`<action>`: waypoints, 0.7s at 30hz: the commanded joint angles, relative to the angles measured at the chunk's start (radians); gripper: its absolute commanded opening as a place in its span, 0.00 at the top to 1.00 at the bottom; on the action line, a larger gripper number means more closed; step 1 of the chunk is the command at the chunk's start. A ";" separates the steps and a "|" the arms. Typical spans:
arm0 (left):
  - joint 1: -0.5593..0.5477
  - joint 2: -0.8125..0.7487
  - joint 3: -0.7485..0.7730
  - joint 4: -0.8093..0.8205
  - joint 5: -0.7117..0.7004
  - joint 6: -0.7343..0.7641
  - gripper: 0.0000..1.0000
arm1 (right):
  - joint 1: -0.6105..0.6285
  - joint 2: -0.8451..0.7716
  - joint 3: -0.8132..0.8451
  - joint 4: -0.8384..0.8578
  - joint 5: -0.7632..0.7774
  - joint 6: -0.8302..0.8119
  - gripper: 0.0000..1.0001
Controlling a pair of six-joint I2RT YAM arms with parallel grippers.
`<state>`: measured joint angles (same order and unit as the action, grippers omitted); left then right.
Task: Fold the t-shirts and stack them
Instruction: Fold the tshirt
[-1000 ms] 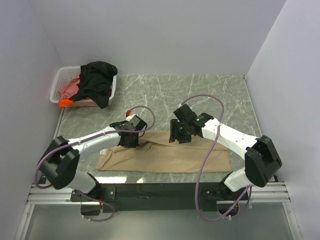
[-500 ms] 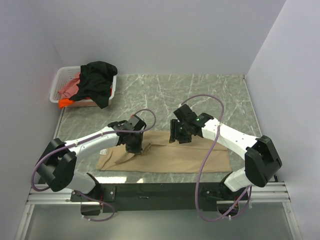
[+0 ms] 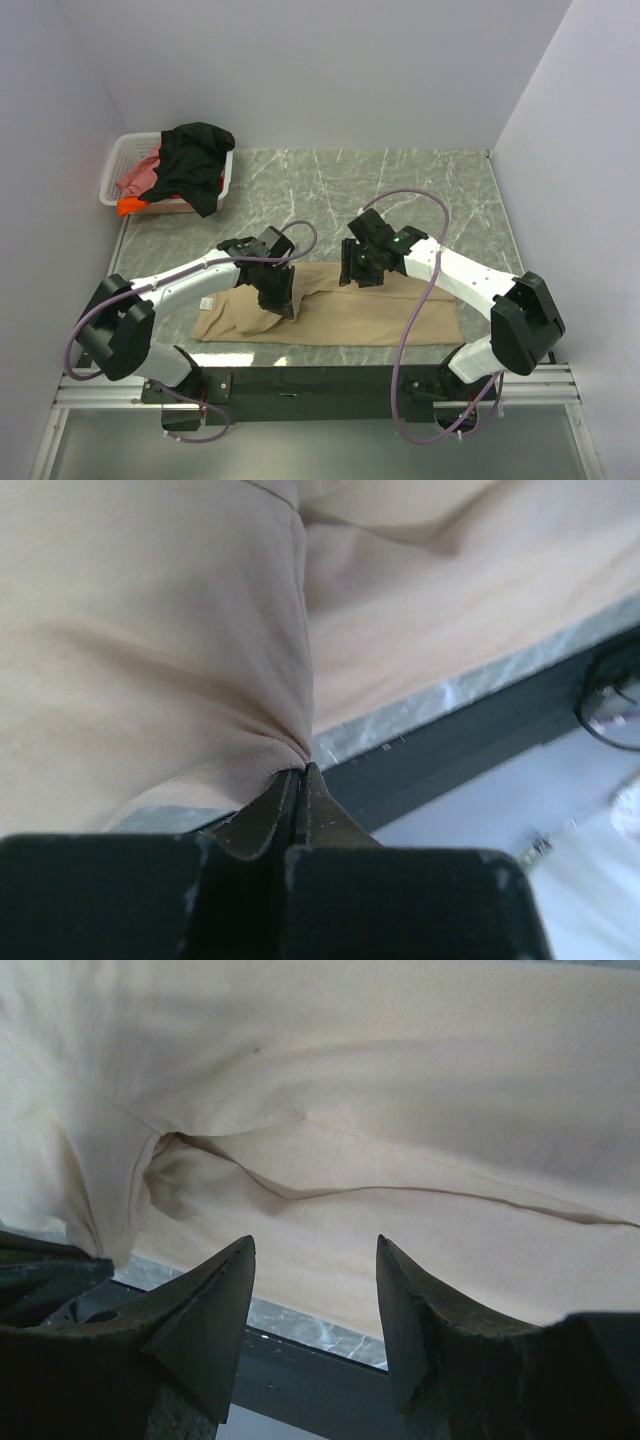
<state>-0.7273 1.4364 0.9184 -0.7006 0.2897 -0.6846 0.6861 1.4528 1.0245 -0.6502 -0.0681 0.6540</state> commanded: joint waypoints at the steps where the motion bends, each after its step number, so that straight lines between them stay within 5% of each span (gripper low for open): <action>1: 0.012 0.015 0.030 0.004 0.135 0.025 0.99 | -0.005 -0.043 -0.009 -0.005 0.022 0.004 0.41; 3: 0.022 0.021 0.023 0.015 0.151 0.026 0.98 | -0.005 -0.045 -0.010 -0.005 0.022 0.004 0.41; 6: 0.022 0.019 0.022 0.007 0.065 0.033 0.64 | -0.005 -0.043 -0.010 -0.003 0.021 0.004 0.41; 7: 0.022 0.004 0.023 0.004 0.024 0.027 0.43 | -0.003 -0.043 -0.010 -0.002 0.022 0.004 0.41; 10: 0.028 -0.152 0.023 0.003 -0.160 -0.026 0.27 | -0.005 -0.042 -0.012 -0.002 0.022 0.002 0.41; 14: 0.055 -0.267 -0.021 -0.075 -0.391 -0.185 0.33 | -0.003 -0.031 -0.003 0.004 0.014 -0.002 0.41; 21: 0.077 -0.379 -0.223 -0.148 -0.468 -0.384 0.37 | 0.003 -0.008 0.016 0.004 0.010 -0.008 0.41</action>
<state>-0.6518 1.0836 0.7650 -0.7708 -0.0952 -0.9398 0.6865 1.4479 1.0187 -0.6537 -0.0685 0.6537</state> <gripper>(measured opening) 0.631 0.589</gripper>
